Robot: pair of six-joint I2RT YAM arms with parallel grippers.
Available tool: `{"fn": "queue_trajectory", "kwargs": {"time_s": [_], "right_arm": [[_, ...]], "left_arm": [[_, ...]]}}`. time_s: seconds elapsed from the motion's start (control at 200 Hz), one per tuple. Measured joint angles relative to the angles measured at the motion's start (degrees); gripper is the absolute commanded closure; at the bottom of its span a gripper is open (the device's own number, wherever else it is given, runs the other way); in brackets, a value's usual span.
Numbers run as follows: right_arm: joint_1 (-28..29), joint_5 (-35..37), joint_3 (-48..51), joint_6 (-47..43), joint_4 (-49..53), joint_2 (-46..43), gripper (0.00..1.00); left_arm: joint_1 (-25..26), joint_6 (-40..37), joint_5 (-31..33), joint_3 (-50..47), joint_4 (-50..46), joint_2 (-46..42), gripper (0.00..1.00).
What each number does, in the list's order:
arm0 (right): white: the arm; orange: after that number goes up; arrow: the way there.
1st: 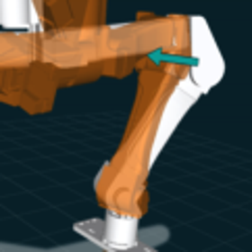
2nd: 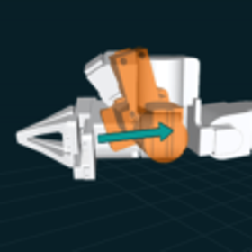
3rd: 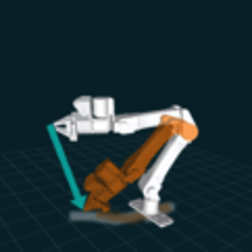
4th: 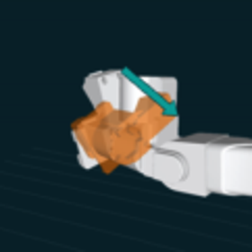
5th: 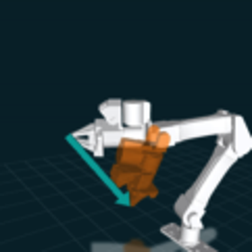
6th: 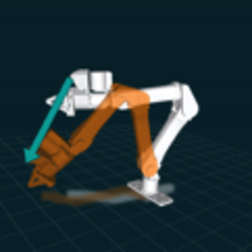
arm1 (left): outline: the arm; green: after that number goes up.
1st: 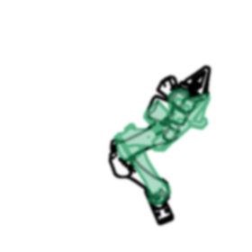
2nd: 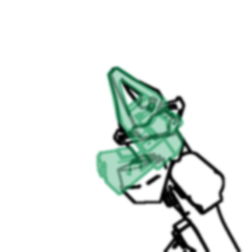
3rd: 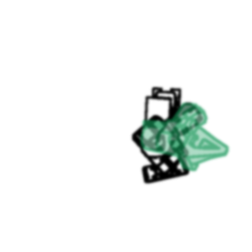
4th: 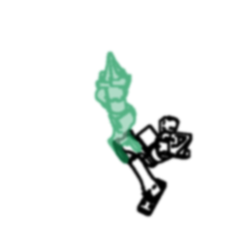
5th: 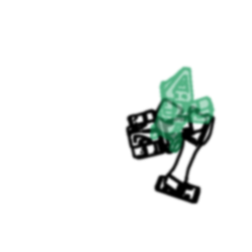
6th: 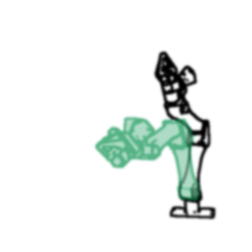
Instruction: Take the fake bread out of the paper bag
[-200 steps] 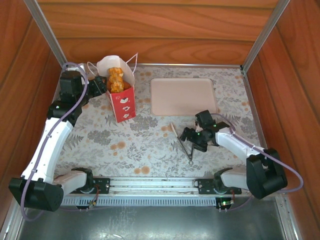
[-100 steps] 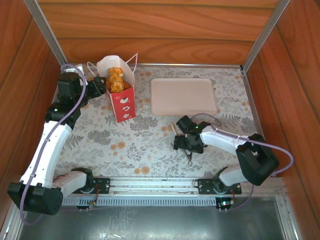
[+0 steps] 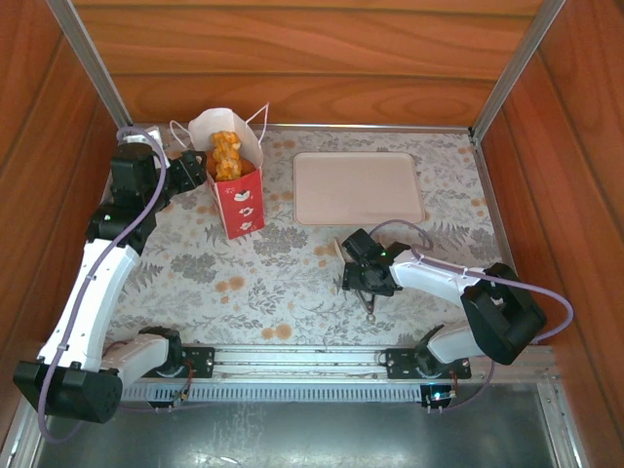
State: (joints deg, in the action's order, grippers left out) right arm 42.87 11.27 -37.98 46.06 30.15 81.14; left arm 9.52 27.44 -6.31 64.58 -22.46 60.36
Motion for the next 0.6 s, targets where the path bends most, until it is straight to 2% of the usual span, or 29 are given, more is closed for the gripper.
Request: {"fn": "queue_trajectory", "kwargs": {"time_s": [0.325, 0.51, 0.6], "right_arm": [[2.3, 2.3, 0.4, 0.0, -0.2, 0.0, 0.15], [2.8, 3.2, 1.2, 0.0, -0.8, -0.3, 0.20], [2.9, 3.5, 1.4, 0.0, -0.9, -0.3, 0.18]], "left_arm": [[0.0, 0.0, 0.0, -0.7, -0.4, -0.9, 0.26], [0.0, 0.0, 0.1, -0.7, -0.7, -1.5, 0.26], [0.0, 0.0, 0.1, -0.7, -0.7, -1.6, 0.26]]}}
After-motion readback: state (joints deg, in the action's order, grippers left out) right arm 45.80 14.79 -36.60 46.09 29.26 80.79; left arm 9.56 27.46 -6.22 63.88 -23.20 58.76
